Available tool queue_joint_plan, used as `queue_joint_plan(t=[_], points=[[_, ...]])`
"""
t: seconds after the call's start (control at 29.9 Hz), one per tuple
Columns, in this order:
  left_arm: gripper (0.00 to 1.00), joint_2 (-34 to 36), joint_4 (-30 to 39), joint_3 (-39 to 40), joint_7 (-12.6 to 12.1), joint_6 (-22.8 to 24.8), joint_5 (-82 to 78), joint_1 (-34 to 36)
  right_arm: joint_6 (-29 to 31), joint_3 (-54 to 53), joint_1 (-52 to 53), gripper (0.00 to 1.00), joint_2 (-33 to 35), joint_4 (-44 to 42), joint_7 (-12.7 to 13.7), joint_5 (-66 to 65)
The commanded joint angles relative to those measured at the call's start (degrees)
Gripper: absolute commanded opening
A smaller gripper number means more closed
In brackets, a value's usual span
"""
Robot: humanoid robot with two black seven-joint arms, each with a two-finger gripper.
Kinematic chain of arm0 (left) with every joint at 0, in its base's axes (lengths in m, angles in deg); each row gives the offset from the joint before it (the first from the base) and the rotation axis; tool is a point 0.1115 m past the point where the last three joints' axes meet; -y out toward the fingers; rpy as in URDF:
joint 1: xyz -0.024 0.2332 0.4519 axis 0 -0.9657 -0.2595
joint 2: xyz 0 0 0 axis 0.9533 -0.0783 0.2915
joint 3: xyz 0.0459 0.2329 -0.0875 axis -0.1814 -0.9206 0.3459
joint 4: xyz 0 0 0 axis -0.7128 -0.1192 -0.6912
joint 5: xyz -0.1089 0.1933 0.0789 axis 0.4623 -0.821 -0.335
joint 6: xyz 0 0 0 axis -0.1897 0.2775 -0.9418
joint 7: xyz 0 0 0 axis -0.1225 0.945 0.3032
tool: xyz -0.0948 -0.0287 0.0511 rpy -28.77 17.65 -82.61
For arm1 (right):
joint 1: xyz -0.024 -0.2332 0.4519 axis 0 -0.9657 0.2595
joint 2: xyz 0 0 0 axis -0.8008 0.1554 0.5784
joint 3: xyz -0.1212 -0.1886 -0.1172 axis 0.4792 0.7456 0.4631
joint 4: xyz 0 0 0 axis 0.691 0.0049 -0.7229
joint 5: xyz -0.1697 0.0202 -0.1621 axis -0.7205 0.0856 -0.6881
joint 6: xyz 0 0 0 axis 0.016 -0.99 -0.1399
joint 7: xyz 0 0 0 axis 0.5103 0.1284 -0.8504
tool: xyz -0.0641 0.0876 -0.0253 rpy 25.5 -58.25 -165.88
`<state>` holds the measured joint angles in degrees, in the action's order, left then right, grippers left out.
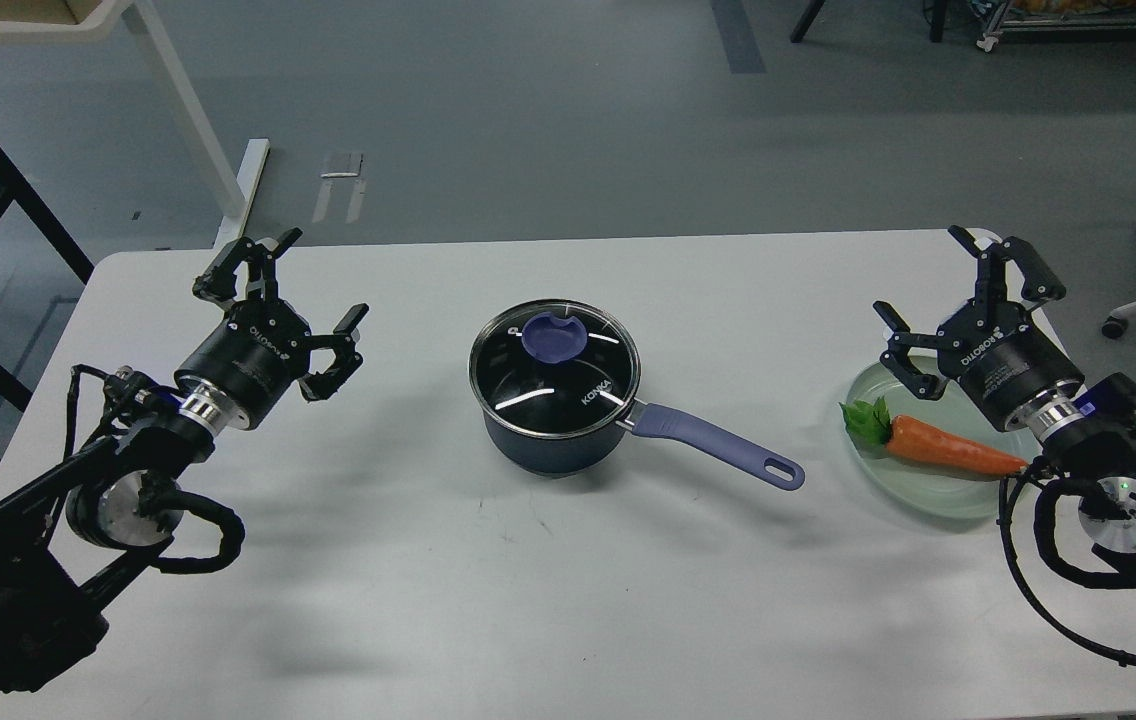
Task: Open pot lid
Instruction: 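Swing the right gripper outward and rotate it toward the pan handle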
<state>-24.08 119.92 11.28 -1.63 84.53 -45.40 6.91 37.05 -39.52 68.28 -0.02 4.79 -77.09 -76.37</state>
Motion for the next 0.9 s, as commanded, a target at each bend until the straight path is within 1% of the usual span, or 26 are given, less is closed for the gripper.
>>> queue_joint_plan(t=[0.0,0.23,0.33,0.4,0.47,0.6,0.7,0.87], points=[[0.99,-1.0,-0.5,0.0,0.0,0.2,0.0,0.4,-0.3,-0.1,-0.2,1.00,0.0,0.0,0.0,0.0],[0.99,-0.3,-0.6,-0.1,-0.4,-0.2,-0.7,0.4,-4.1,-0.8,-0.1,1.00,0.5,1.1,0.0,-0.2],[0.99,0.1,-0.9,-0.2,-0.4,-0.3,-0.7,0.5,-4.7,-0.4,1.1,1.00,2.7,3.7,0.0,-1.8],[0.99,0.6,-0.9,-0.2,-0.4,-0.4,-0.7,0.5,-6.4,-0.3,3.8,1.00,7.3,6.9,0.0,-8.8],[0.99,0.6,-0.7,-0.2,-0.4,-0.4,-0.6,0.4,-9.6,0.2,6.6,1.00,11.6,11.1,0.0,-17.5],[0.99,0.3,-0.7,-0.2,-0.4,-0.4,-0.6,0.4,-16.2,0.6,8.3,1.00,17.1,19.2,0.0,-34.5],[0.99,0.1,-0.7,-0.2,-0.4,-0.4,-0.7,0.5,-17.2,1.2,10.2,1.00,21.0,22.4,0.0,-46.6],[0.99,0.4,-0.7,-0.2,-0.4,-0.3,-0.6,0.7,-17.2,8.1,17.3,1.00,22.8,25.6,0.0,-66.8]])
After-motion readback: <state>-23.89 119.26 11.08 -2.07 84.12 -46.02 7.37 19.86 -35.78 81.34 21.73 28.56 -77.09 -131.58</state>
